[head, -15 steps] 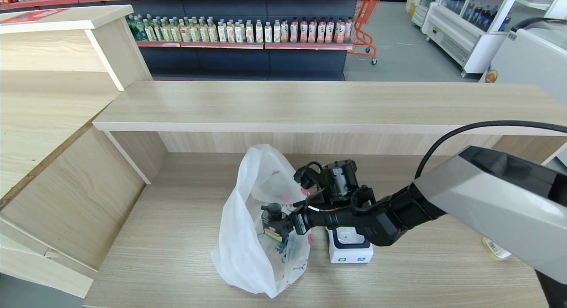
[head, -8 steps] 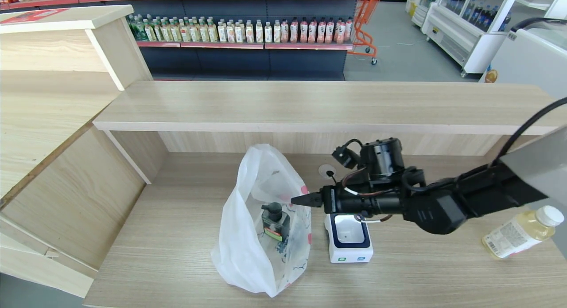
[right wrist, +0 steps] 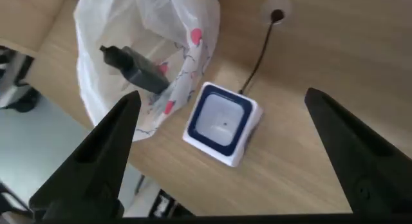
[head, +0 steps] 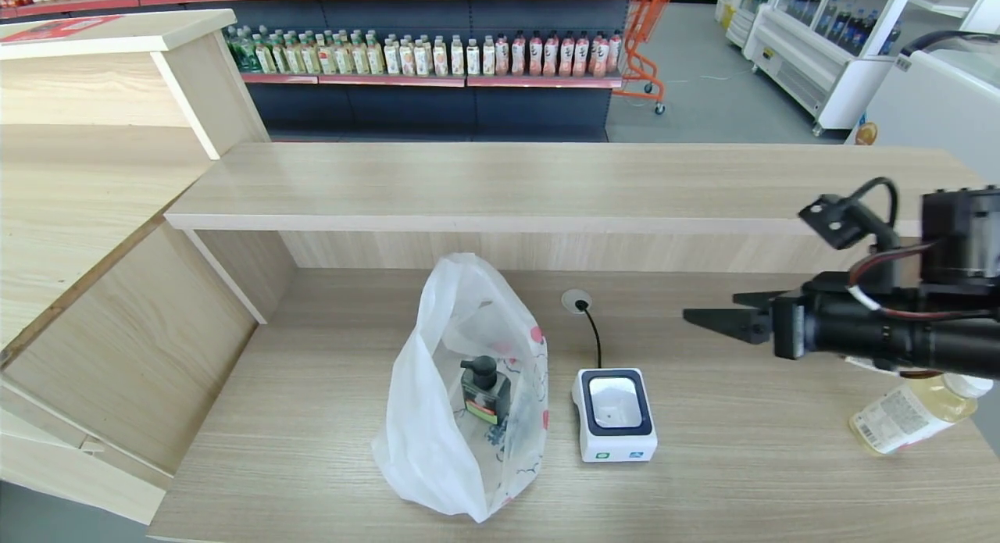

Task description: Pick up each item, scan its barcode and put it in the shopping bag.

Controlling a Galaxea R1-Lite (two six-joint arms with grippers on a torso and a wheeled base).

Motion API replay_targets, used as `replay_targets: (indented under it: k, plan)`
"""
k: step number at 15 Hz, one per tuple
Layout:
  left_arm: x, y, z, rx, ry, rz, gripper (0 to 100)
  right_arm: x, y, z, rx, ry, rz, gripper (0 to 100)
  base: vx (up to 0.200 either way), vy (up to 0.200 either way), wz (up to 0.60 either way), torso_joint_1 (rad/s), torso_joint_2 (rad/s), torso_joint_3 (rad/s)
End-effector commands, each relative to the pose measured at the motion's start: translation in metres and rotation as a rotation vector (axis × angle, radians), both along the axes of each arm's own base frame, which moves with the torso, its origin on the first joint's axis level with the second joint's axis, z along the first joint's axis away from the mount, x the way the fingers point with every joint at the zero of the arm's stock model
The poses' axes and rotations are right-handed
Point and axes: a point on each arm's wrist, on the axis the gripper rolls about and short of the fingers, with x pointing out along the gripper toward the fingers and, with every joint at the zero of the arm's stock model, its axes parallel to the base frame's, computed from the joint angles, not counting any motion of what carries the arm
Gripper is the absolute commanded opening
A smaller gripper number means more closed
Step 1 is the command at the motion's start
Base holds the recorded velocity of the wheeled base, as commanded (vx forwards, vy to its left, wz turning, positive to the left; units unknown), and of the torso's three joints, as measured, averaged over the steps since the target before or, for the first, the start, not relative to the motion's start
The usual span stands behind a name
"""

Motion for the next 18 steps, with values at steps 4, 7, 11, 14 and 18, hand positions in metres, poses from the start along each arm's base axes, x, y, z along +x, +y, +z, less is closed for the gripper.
replay_targets:
  k: [4,7,11,14,18]
  plan:
    - [0.0,0.0,0.0,0.0,0.0,0.0,100,-0.101,-0.037,0.01,-0.066,-0.126,-0.244,100,0.0,0.0,0.0,0.0,0.0,0.0]
    - [0.0,0.0,0.0,-0.006,0.0,0.0,100,-0.113,-0.039,0.011,-0.038,-0.085,-0.302,100,0.0,0.0,0.0,0.0,0.0,0.0]
    - [0.0,0.0,0.0,-0.006,0.0,0.0,100,-0.115,-0.04,0.008,-0.007,-0.058,-0.353,100,-0.05,-0.05,0.0,0.001,0.0,0.001]
    - [0.0,0.0,0.0,-0.006,0.0,0.0,100,-0.114,-0.045,0.007,-0.006,-0.052,-0.385,100,-0.2,-0.2,0.0,0.009,0.0,-0.002]
    - [0.0,0.0,0.0,-0.003,0.0,0.002,100,-0.116,-0.045,0.005,0.032,-0.004,-0.409,100,-0.2,-0.2,0.0,-0.004,0.0,0.005]
